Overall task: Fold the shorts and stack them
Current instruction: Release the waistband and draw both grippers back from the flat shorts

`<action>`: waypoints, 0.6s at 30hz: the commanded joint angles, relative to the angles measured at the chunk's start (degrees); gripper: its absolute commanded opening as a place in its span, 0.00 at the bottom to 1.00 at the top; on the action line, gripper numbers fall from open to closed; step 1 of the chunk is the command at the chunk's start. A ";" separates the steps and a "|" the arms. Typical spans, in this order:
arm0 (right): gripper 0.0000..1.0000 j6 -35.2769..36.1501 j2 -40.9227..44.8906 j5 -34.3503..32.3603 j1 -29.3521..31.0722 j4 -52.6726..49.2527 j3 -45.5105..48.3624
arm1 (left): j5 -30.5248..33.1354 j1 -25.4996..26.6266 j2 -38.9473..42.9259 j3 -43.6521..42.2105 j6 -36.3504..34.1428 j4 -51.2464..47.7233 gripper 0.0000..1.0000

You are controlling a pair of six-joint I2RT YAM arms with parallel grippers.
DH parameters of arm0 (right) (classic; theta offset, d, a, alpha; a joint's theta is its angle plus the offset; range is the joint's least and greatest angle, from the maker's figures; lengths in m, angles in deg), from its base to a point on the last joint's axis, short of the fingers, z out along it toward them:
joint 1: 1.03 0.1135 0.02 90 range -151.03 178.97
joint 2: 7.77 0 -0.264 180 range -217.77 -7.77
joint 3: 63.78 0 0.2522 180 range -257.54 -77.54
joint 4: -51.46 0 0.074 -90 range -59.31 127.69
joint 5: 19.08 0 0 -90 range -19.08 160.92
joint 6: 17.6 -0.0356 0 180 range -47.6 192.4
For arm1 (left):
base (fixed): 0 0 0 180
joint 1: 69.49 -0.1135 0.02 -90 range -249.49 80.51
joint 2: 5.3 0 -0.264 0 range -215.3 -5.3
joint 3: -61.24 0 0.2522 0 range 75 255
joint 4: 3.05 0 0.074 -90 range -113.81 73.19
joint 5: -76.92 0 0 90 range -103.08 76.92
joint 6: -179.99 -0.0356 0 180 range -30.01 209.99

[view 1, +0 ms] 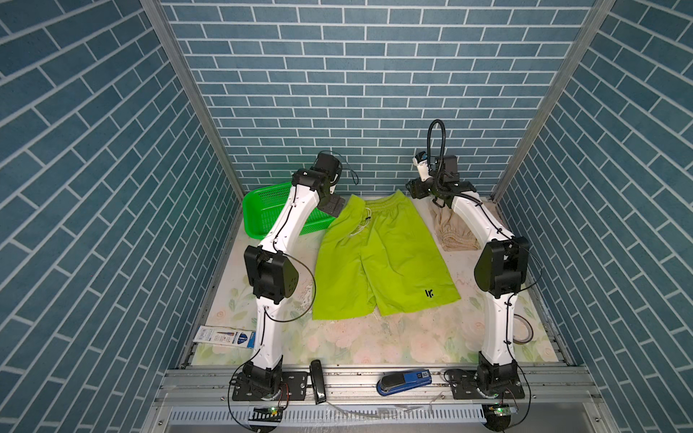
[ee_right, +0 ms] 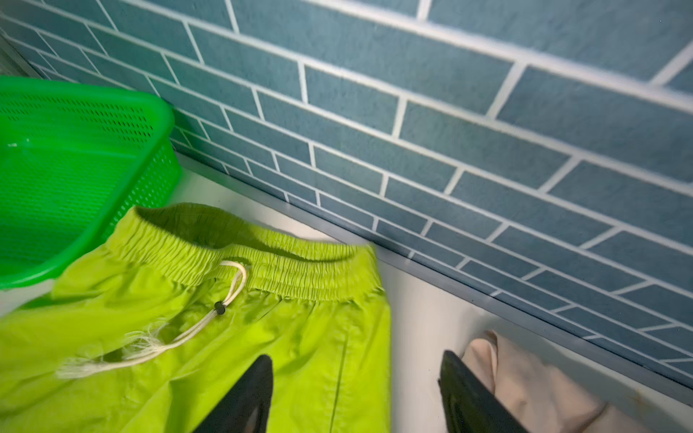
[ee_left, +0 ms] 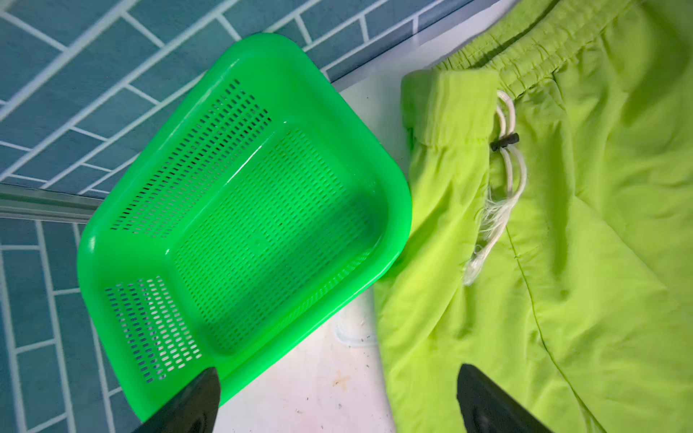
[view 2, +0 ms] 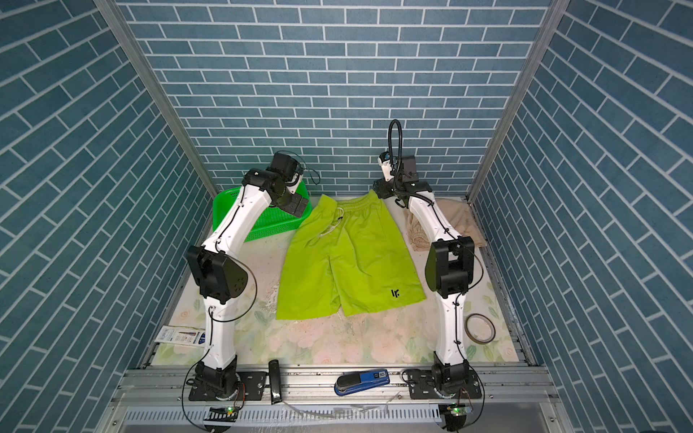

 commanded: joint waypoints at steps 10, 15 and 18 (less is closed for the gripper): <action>0.73 -11.73 31.34 17.00 0.27 5.10 33.13 | -2.88 -4.27 14.55 -26.69 -12.43 4.93 1.00; 0.72 -15.64 45.29 17.78 1.00 11.89 53.22 | -5.56 -7.45 9.54 -24.54 -14.45 4.68 1.00; 0.72 -16.31 51.77 15.28 1.39 12.03 60.69 | -3.68 -9.16 6.85 -23.87 -15.05 5.09 1.00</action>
